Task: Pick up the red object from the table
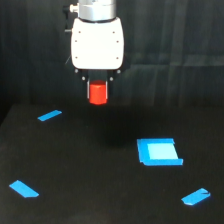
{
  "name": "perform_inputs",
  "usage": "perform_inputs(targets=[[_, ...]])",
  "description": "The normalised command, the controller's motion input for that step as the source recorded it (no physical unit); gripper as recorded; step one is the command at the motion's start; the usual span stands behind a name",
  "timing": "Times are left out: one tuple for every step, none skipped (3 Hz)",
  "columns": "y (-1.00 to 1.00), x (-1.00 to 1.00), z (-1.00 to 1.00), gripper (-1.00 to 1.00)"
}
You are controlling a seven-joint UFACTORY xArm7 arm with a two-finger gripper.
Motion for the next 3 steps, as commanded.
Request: perform_inputs(targets=[[-0.05,0.02,0.08,-0.89],[-0.11,0.07,0.00,-0.97],[-0.05,0.02,0.03,-1.00]])
